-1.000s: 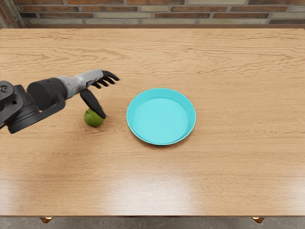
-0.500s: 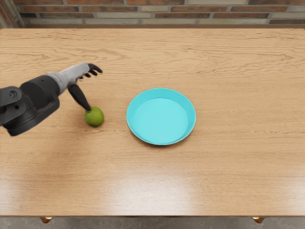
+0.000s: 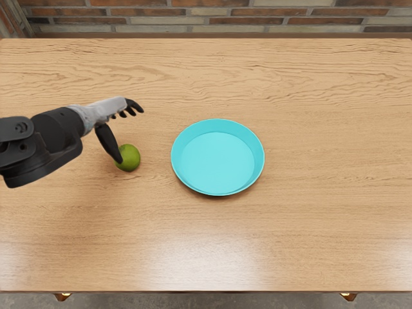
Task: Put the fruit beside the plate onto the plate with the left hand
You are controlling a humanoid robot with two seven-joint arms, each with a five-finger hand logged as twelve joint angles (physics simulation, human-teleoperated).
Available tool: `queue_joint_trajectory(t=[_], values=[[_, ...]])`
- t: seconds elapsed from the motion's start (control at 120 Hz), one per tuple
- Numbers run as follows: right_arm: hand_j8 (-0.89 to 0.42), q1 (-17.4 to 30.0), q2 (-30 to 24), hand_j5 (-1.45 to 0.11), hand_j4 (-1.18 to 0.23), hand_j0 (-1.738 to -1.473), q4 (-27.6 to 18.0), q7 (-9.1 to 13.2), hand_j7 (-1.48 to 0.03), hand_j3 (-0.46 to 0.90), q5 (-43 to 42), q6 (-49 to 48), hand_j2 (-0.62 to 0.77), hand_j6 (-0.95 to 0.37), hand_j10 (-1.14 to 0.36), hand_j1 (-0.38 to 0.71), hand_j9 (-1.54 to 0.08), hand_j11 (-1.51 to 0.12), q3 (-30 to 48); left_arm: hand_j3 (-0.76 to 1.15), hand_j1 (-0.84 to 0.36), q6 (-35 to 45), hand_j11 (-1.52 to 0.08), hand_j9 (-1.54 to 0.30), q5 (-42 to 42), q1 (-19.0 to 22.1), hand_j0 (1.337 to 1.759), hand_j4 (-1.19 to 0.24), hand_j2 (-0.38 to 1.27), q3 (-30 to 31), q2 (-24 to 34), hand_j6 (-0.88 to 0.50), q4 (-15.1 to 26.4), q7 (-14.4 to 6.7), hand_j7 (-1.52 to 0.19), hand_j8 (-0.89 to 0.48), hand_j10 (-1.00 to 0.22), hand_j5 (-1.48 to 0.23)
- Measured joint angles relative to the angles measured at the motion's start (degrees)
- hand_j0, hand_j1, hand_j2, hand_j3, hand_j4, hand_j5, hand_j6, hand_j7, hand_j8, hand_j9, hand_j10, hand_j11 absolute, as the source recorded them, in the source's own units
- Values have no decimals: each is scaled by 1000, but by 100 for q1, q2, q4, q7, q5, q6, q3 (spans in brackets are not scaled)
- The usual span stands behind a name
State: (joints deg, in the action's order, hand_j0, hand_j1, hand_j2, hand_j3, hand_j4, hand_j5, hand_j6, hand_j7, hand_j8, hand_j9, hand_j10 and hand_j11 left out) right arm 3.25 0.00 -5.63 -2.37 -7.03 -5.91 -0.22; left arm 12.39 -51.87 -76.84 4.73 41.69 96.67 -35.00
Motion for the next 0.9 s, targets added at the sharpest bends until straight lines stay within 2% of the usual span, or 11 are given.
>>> queue_joint_trajectory(t=[0.05,0.183,0.392,0.667,0.9], values=[[-37,0,0,-47,-37,-1658,0,0,-47,0,0,0,-7,-37,-37,-305,-47,-47,-1,0,58,-200,-318,-318,311,-242,1658,-249,52,86,1,-250,14,0,-319,-249,-248,-319],[-37,0,0,-47,-37,-1658,0,0,-47,0,0,-1,-7,-37,-37,-305,-47,-47,-3,0,57,-555,-318,-318,813,-574,1658,-248,52,379,-142,-249,29,0,-319,-249,-248,-319],[-37,0,0,-47,-37,-1658,0,0,-47,0,0,-1,-7,-37,-37,-305,-47,-47,-2,0,57,-346,-318,-318,994,-1029,1658,-248,51,971,-403,-248,-11,0,-318,-248,-247,-319],[-37,0,0,-47,-37,-1658,0,0,-47,0,0,0,-7,-37,-37,-305,-47,-47,-2,0,57,-10,-318,-318,1046,-1132,1658,-247,51,1560,-671,-248,-137,0,-318,-248,-247,-319],[-37,0,0,-47,-37,-1658,0,0,-47,0,1,0,-7,-37,-37,-305,-47,-47,-1,0,57,26,-318,-318,1337,-1132,1658,-247,51,1678,-1000,-248,-617,0,-318,-248,-247,-319]])
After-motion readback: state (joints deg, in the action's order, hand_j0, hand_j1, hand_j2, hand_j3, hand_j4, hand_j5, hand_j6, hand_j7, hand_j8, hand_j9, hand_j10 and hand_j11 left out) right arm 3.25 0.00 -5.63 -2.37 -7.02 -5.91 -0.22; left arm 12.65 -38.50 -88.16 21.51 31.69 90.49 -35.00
